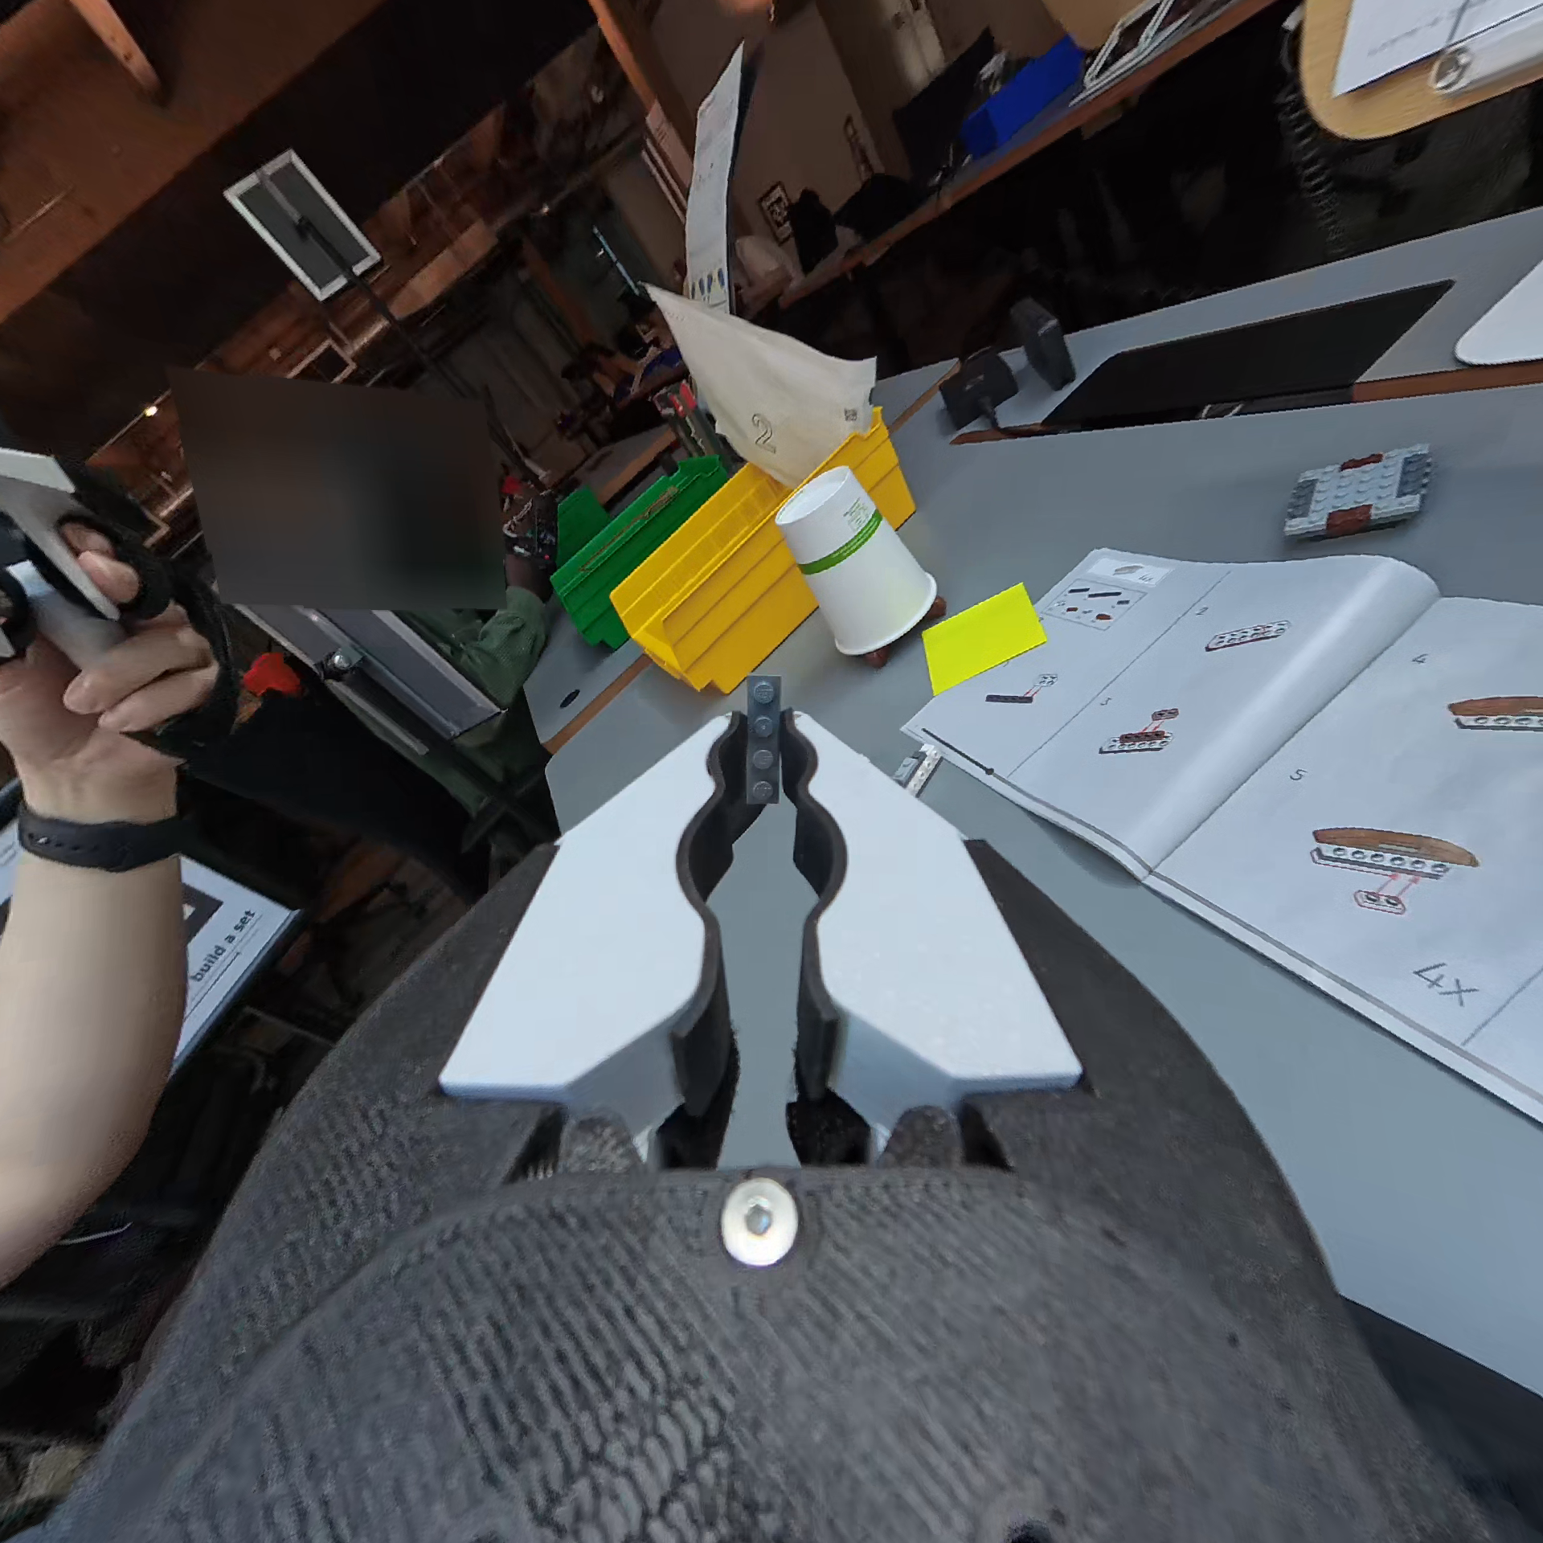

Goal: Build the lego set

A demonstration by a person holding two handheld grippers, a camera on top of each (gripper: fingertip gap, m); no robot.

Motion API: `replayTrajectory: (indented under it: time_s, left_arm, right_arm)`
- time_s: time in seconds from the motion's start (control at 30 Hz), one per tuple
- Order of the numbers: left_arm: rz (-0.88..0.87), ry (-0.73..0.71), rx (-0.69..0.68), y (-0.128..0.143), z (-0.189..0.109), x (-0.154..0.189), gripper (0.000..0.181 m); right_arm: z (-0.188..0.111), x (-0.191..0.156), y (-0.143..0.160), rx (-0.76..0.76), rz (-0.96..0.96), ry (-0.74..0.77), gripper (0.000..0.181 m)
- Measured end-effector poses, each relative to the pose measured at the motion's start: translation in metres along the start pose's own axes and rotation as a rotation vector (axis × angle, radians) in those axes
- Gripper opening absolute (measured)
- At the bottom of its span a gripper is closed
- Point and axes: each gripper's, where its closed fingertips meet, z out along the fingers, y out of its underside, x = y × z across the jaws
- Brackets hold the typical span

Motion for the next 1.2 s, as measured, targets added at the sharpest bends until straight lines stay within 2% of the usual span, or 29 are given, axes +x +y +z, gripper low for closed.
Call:
replayTrajectory:
  time_s: [0.1,0.23,0.4,0.53,0.63,0.7,0.8,0.9,1.03,1.2]
  left_arm:
    - [0.043,-0.015,-0.031,0.012,-0.006,0.016,0.008]
    - [0.116,-0.04,-0.106,0.042,-0.011,0.015,0.008]
    - [0.013,-0.022,-0.12,0.085,-0.009,-0.011,0.008]
    - [-0.029,-0.035,-0.105,0.119,-0.008,-0.037,0.008]
    - [-0.024,-0.064,-0.126,0.146,-0.002,-0.06,0.008]
    - [-0.027,-0.081,-0.154,0.166,0.003,-0.076,0.008]
    - [-0.073,-0.068,-0.232,0.194,0.015,-0.095,0.008]
    - [-0.174,-0.001,-0.305,0.212,0.03,-0.102,0.009]
    - [-0.265,0.068,-0.293,0.21,0.047,-0.104,0.009]
    - [-0.303,0.175,-0.324,0.194,0.055,-0.079,0.009]
  right_arm:
    - [-0.012,0.01,-0.001,0.047,-0.048,0.033,0.006]
    - [-0.033,0.006,0.0,0.048,-0.132,0.024,0.006]
    - [-0.062,0.003,0.005,0.084,-0.29,0.055,0.006]
    - [-0.073,0.027,0.014,0.15,-0.412,0.162,0.006]
    - [-0.063,0.038,0.029,0.177,-0.463,0.17,0.006]
    - [-0.052,0.031,0.041,0.19,-0.485,0.126,0.006]
    - [-0.031,0.011,0.06,0.109,-0.416,-0.013,0.006]
    - [-0.016,-0.017,0.065,0.03,-0.274,-0.178,0.006]
    - [-0.001,-0.048,0.052,-0.045,-0.131,-0.29,0.006]
    - [0.02,-0.087,0.053,-0.25,-0.134,-0.38,0.006]
